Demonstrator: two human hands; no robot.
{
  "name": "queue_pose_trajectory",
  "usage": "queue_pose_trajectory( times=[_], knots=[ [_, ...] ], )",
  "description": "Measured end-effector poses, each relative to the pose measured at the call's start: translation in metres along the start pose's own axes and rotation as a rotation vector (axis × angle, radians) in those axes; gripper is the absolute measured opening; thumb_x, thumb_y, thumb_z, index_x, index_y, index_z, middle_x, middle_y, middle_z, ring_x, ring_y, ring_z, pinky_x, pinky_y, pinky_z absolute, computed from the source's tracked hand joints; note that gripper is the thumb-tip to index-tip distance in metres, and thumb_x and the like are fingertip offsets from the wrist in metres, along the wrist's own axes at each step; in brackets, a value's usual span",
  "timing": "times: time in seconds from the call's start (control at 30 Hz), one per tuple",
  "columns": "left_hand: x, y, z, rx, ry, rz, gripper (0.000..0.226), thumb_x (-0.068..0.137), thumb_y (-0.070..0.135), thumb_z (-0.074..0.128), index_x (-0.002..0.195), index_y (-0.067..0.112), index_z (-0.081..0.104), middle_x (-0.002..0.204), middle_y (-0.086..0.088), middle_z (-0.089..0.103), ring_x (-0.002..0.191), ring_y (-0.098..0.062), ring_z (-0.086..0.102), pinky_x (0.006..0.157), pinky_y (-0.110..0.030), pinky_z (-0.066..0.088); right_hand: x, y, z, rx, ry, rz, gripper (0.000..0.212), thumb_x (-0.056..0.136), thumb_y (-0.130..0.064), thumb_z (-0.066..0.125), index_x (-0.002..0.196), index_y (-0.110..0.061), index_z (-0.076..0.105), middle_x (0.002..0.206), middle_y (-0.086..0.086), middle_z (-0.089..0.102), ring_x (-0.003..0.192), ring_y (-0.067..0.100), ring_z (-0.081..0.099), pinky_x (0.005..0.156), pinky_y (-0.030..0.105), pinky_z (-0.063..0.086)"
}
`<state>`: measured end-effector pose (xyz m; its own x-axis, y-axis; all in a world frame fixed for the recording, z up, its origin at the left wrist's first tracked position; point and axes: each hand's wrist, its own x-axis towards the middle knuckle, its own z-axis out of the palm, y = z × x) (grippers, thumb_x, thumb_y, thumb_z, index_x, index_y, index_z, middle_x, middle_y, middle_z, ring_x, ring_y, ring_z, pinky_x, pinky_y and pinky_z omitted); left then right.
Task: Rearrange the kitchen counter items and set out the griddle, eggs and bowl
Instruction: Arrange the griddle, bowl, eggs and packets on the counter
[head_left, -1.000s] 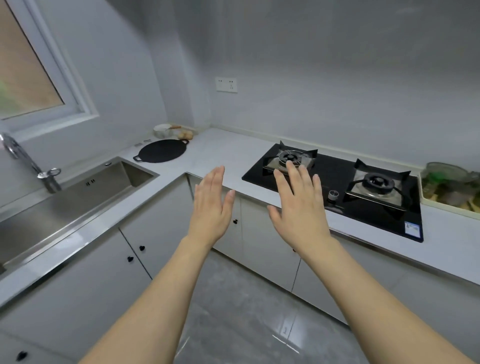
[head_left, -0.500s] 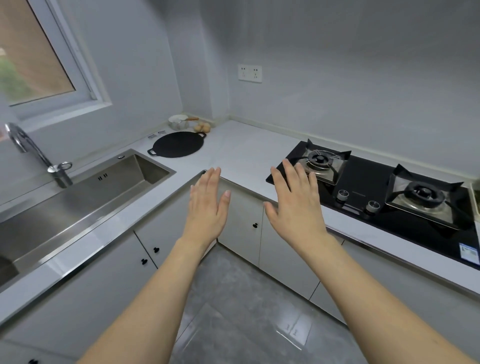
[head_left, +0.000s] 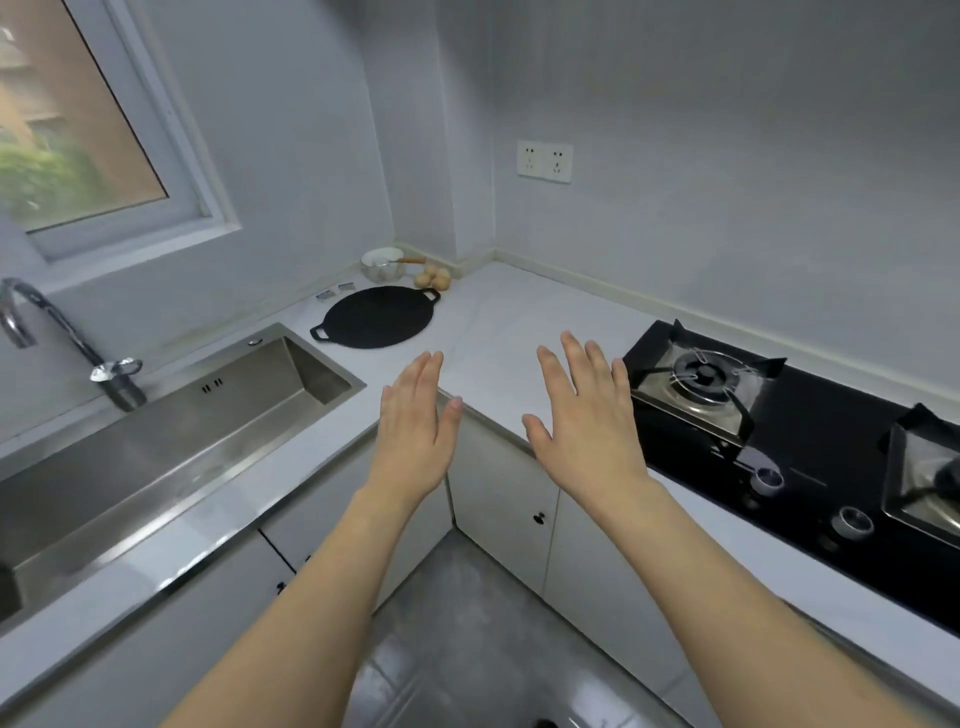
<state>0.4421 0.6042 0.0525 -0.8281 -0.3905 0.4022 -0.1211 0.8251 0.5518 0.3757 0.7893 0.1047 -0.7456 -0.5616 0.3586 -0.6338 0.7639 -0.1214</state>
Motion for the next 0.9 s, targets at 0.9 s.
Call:
queue_pose_trajectory(
  times=[0.9],
  knots=[
    [0.239,-0.099,0.046,0.012,0.056,-0.051,0.054,0.102,0.031,0.038,0.152,0.020,0.023,0.158,0.004,0.022,0.147,-0.012,0.013,0.117,-0.035,0.000,0.249,0.021,0.096,0.071,-0.093,0.009,0.067,0.096,-0.041,0.044,0.153,-0.020,0.013,0.161,0.007,0.002,0.147,0.029,0.002,0.119,0.045,-0.002]
  ],
)
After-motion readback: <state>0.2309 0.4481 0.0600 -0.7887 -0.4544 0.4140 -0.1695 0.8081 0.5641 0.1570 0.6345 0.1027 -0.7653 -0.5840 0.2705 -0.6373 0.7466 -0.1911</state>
